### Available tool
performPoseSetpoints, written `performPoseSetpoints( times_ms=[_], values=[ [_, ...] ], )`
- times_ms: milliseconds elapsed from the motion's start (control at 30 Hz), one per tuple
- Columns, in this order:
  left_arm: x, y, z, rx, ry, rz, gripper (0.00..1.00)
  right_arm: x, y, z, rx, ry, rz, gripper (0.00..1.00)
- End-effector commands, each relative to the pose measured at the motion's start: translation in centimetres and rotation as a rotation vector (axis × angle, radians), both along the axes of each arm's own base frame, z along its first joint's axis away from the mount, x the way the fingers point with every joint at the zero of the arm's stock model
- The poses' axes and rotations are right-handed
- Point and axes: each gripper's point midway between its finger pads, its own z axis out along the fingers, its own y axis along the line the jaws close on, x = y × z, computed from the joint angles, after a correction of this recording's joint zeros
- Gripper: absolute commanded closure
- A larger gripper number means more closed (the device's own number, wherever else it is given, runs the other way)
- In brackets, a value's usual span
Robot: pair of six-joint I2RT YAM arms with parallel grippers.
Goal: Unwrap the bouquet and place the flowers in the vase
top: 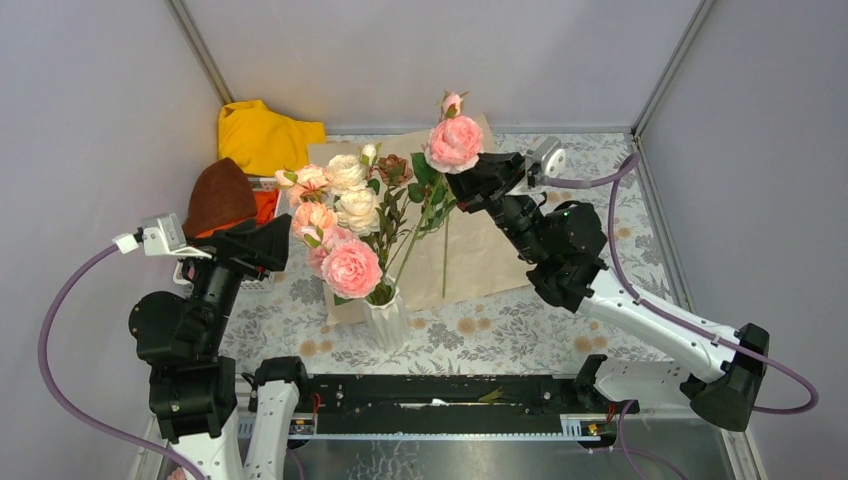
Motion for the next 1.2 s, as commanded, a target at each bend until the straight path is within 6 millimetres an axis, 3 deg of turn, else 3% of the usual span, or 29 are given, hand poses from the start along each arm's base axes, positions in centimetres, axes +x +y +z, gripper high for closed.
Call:
performPoseSetpoints(
  times_ms=[0, 133, 367, 667, 900, 1167],
  values=[
    [0.1, 0.0, 1.1, 0.012, -0.056, -0.001, 0.14, -1.7, -1.0, 0.9, 0.103, 0.006, 0.065, 1.0],
    [0.1, 0.0, 1.0, 0.01, -0.053, -0.001, 0.14, -1.5, -0.1, -1.2, 0.088, 0.047, 0.094, 1.0],
    [0.1, 0.1, 1.0, 0.011, -0.055, 0.003, 0.14, -1.7, 0.6, -2.9, 0.059, 0.095, 0.127, 0.99],
    [0.3, 0.0, 0.7, 0.007, -0.045, -0.002, 0.14, -2.8, 0.0, -3.2, 0.031, 0.101, 0.153, 0.47],
    [0.1, 0.0, 0.8, 0.005, -0.05, -0.001, 0.14, -3.7, -0.9, -2.7, 0.036, 0.111, 0.168, 0.39],
    [0.2, -0.1, 0.7, 0.001, -0.046, -0.005, 0.14, -4.2, -4.3, -2.6, 0.078, 0.095, 0.087, 0.22]
  ],
)
